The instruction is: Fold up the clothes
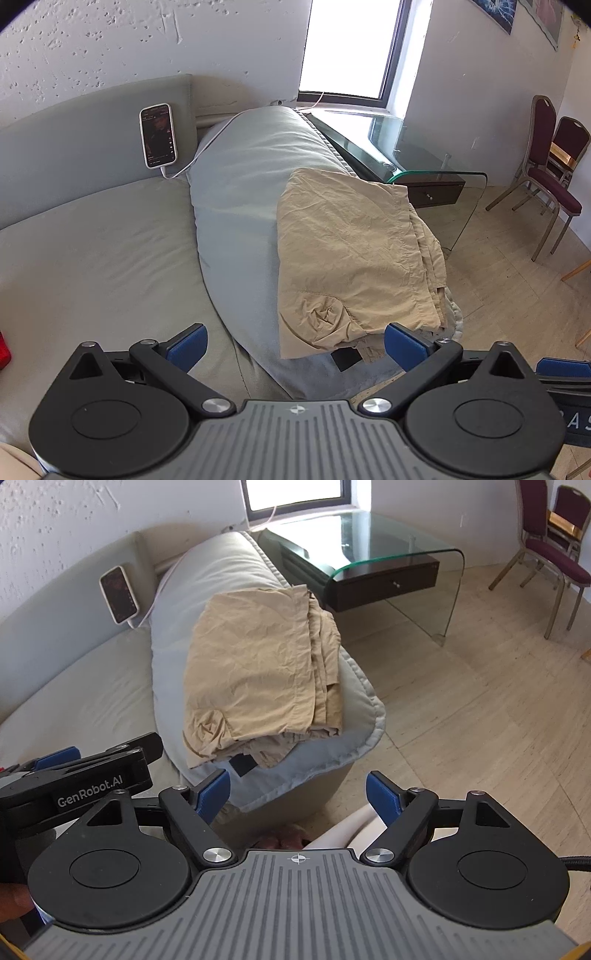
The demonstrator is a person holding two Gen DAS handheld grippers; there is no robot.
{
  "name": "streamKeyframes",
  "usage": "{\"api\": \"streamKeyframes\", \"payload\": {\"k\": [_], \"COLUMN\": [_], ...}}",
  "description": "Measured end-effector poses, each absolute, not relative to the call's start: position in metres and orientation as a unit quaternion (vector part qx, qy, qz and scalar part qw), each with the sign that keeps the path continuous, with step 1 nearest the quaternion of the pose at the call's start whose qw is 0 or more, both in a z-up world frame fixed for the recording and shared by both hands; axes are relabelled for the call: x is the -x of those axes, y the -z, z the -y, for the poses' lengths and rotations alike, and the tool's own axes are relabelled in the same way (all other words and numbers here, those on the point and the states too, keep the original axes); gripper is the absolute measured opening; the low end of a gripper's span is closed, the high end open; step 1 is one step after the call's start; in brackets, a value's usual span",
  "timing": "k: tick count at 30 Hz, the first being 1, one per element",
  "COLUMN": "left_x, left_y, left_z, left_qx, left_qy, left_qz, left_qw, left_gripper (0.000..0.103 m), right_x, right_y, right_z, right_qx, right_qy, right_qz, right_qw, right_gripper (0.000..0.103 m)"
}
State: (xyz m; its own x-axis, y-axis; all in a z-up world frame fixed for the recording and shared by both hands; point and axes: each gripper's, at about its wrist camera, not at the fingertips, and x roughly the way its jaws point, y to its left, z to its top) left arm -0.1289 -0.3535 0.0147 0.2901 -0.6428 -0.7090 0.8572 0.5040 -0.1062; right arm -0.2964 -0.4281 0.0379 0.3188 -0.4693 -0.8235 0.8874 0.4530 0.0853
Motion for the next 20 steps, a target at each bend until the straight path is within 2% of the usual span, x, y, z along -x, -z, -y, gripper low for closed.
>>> {"api": "streamKeyframes", "payload": {"k": [20], "left_x": [0.13], "left_y": [-0.003], "left_z": [0.36], "left_qx": [-0.157], "left_qy": [0.475], "left_qz": [-0.369], "left_qw": [0.784], "left_gripper": [0.102], "right_x": [0.295], "right_y": [-0.027], "right_z": [0.43], "right_qx": [-0.262], "right_qy": [0.458], "right_qz": [-0.388], "right_qw": [0.756], "right_gripper": [0.082]}}
